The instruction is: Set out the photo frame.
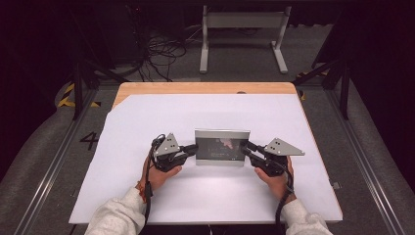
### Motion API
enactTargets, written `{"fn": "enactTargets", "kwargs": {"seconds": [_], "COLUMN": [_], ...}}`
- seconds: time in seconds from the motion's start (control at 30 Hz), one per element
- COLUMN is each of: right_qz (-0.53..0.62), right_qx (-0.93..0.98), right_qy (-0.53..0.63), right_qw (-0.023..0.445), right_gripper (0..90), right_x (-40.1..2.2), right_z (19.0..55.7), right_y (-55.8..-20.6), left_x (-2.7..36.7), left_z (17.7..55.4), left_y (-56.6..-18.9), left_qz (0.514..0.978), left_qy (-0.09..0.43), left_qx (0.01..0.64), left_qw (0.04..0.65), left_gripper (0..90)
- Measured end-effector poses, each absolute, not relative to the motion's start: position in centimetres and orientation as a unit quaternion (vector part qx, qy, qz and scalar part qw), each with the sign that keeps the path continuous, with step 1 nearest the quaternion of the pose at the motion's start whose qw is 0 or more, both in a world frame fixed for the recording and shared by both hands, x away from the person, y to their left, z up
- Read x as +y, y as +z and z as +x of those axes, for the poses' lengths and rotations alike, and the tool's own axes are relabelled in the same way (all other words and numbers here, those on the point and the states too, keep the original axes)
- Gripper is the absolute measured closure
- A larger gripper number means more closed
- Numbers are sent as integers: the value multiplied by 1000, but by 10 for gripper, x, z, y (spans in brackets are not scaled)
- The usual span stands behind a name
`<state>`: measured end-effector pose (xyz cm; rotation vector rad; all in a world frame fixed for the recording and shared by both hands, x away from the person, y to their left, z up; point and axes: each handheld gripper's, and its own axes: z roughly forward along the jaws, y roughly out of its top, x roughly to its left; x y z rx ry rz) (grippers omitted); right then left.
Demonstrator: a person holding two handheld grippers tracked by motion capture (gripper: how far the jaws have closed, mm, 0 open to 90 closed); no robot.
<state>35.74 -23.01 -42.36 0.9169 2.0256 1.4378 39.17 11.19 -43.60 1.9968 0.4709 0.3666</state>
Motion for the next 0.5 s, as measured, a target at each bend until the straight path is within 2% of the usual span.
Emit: {"fn": "enactTargets", "kwargs": {"seconds": [0.5], "right_qz": [343], "right_qx": [760], "right_qy": [503], "right_qw": [226], "right_gripper": [731], "right_x": [-230], "right_z": [359], "right_y": [-437], "left_x": [108], "left_z": [390], "left_y": [-444], "left_qz": [844], "left_qy": [159], "left_qx": [189], "left_qw": [475], "left_gripper": [810]}}
